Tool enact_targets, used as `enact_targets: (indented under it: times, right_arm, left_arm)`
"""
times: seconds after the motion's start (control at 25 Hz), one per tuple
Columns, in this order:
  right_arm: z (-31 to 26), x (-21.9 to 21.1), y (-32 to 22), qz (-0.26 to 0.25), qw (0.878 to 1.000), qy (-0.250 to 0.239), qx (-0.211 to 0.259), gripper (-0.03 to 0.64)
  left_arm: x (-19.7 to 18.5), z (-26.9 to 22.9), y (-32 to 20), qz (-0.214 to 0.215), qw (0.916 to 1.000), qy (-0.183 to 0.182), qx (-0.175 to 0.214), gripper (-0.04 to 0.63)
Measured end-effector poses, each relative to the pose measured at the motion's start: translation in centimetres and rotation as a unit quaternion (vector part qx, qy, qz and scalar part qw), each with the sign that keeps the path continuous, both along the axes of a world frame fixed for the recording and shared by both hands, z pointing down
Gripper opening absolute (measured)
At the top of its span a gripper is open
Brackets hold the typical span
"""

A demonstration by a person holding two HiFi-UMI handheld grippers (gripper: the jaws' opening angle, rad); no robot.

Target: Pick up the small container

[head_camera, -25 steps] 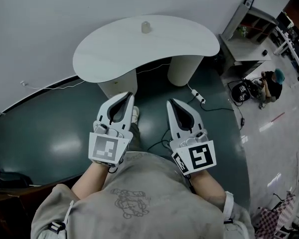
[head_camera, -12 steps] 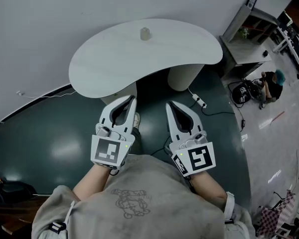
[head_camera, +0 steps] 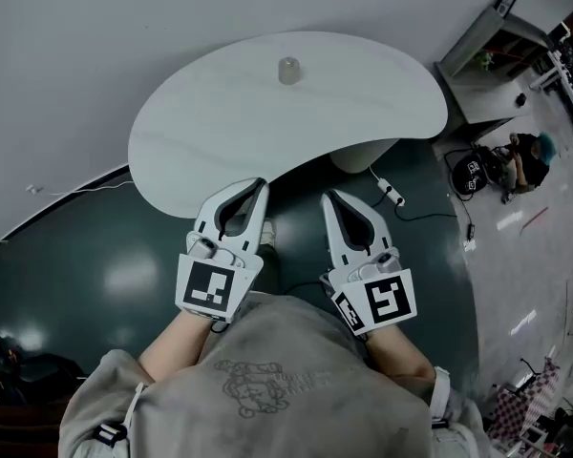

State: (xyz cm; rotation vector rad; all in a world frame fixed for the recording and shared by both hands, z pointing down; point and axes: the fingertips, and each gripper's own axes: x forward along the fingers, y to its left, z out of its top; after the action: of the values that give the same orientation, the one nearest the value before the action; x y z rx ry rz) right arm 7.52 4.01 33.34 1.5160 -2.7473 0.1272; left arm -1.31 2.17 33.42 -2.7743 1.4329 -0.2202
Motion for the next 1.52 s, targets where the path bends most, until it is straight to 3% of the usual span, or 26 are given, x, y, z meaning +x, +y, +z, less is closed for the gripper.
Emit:
enact_targets:
  times: [0.44, 0.68, 1.08, 1.28, 1.52]
  right_arm:
    - [-1.0, -3.5, -12.8, 0.024, 0.999, 0.024, -0.018, 0.029]
    - [-2.2, -4.7, -17.7, 0.032, 0.999, 0.032, -0.012, 0.029]
    - [-3.0, -4.9, -21.8, 0.017, 0.999, 0.046, -0.009, 0.029]
    - [-3.3, -4.6, -23.1, -0.009, 0.999, 0.048, -0.004, 0.029]
    - [-3.5, -3.3, -24.9, -0.018, 0.999, 0.038, -0.001, 0.029]
  left_arm:
    - [-3.5, -0.8, -13.5, 0.021, 0.9996, 0.007, -0.014, 0.017]
    - [-4.7, -1.5, -18.3, 0.031, 0.9994, 0.013, -0.01, 0.017]
    - [-5.9, -2.0, -22.6, 0.002, 0.9998, 0.019, -0.004, 0.017]
    - [-6.5, -2.5, -24.2, -0.038, 0.9992, 0.013, 0.002, 0.017]
    - [-5.5, -2.8, -25.4, -0.051, 0.9984, 0.024, -0.002, 0.017]
